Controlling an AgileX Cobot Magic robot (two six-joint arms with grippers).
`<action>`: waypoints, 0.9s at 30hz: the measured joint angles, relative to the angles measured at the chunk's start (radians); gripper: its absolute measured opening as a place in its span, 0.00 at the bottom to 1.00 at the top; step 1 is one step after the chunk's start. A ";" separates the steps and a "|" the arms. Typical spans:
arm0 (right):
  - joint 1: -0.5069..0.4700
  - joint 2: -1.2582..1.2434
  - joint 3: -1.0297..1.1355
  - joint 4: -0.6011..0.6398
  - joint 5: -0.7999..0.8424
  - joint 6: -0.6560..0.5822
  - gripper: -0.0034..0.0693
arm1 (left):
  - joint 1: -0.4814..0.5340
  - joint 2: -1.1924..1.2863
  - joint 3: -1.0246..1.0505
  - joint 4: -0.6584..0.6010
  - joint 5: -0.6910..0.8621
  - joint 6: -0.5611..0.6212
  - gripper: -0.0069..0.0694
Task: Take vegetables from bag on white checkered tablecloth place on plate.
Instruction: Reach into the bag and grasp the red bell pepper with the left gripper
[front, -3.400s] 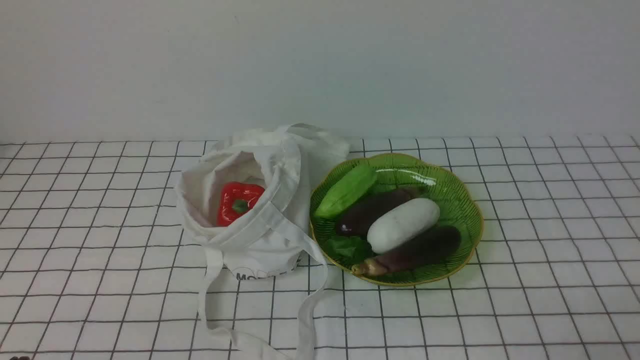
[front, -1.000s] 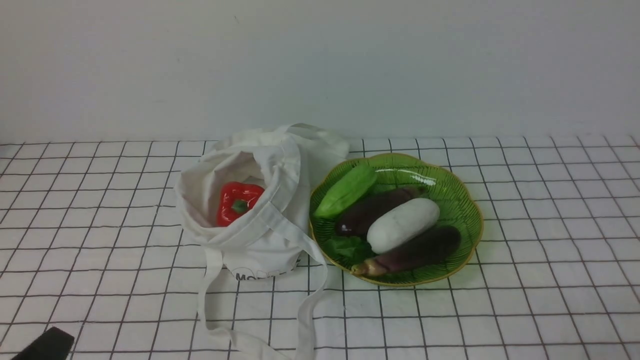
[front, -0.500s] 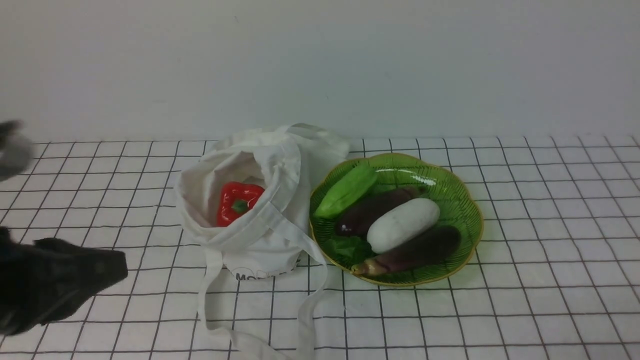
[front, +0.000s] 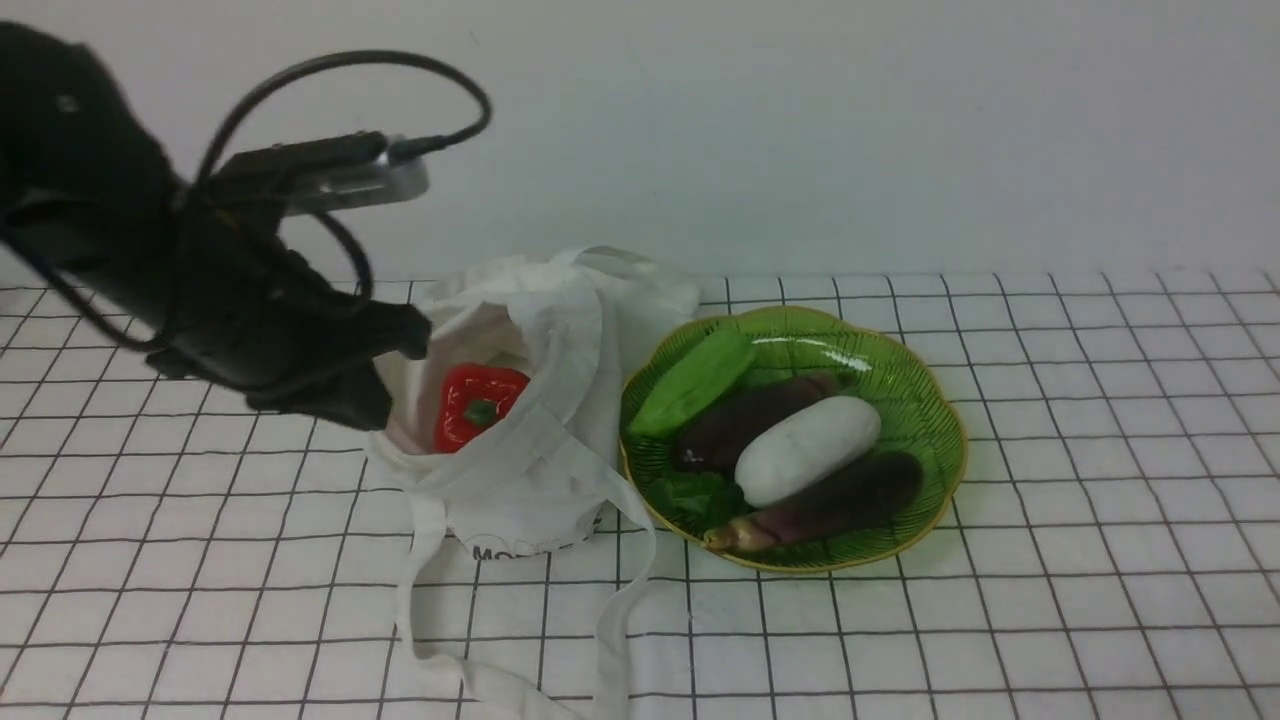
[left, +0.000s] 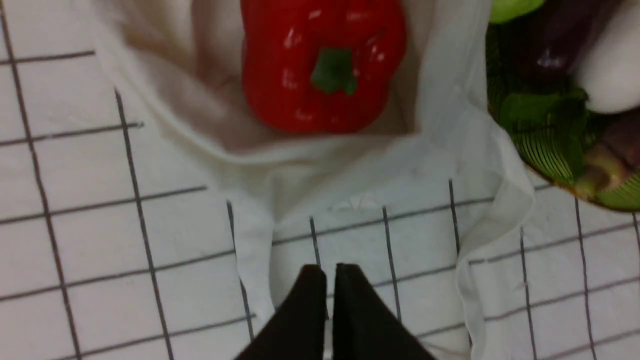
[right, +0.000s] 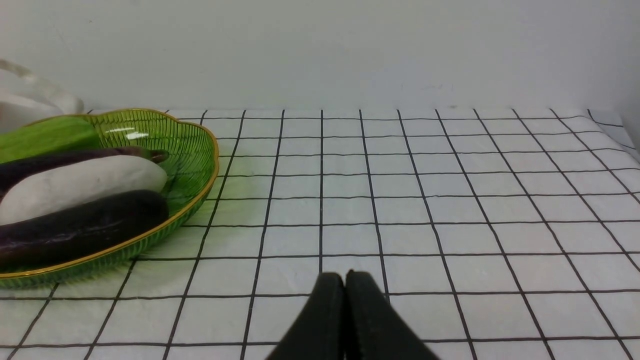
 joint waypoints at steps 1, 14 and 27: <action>0.000 0.000 0.000 0.000 0.000 0.000 0.02 | -0.013 0.023 -0.029 0.017 0.000 -0.017 0.11; 0.000 0.000 0.000 0.000 0.000 0.000 0.02 | -0.108 0.295 -0.280 0.225 0.000 -0.123 0.74; 0.000 0.000 0.000 0.000 0.000 0.000 0.02 | -0.108 0.388 -0.282 0.192 -0.098 -0.123 0.99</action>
